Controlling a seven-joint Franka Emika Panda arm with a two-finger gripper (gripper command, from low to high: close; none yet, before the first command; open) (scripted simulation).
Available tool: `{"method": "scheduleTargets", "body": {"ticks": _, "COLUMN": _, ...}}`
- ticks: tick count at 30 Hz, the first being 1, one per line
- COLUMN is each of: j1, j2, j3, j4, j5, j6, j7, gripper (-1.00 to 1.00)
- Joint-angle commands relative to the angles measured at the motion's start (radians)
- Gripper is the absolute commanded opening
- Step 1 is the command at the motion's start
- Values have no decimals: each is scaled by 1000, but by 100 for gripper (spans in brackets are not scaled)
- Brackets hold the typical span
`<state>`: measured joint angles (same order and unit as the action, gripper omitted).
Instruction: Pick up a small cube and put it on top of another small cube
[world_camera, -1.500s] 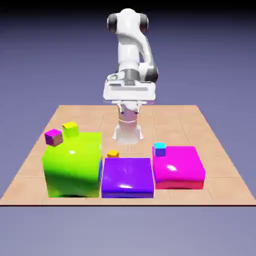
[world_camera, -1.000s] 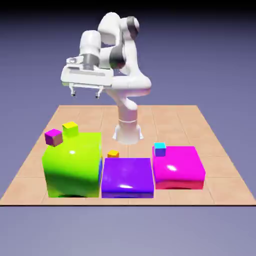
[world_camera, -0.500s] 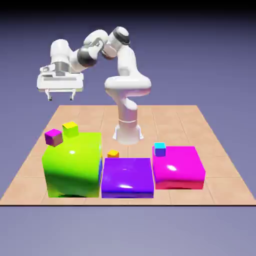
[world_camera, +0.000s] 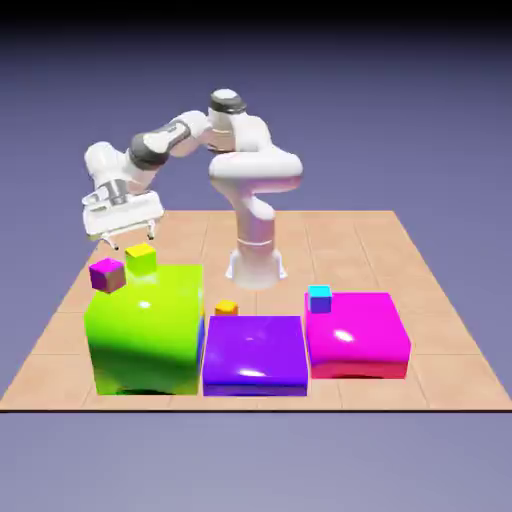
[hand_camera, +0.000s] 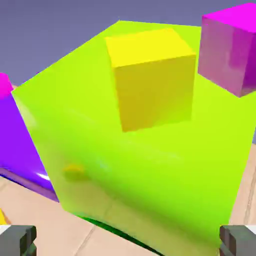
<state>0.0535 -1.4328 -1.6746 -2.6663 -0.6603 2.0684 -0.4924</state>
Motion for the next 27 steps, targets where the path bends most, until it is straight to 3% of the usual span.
{"method": "scheduleTargets", "body": {"ticks": 1, "j1": 1, "j2": -19, "j3": -36, "j4": 3, "j5": -14, "j6": -21, "j7": -27, "gripper": 0}}
{"method": "scheduleTargets", "body": {"ticks": 16, "j1": 14, "j2": -299, "j3": -580, "j4": 50, "j5": -229, "j6": -335, "j7": -427, "gripper": 0}}
{"method": "scheduleTargets", "body": {"ticks": 23, "j1": 50, "j2": -328, "j3": -749, "j4": 29, "j5": -369, "j6": -240, "j7": -439, "gripper": 0}}
{"method": "scheduleTargets", "body": {"ticks": 24, "j1": 50, "j2": -328, "j3": -749, "j4": 29, "j5": -369, "j6": -240, "j7": -439, "gripper": -100}}
{"method": "scheduleTargets", "body": {"ticks": 27, "j1": 33, "j2": -318, "j3": -676, "j4": 40, "j5": -305, "j6": -290, "j7": -439, "gripper": -100}}
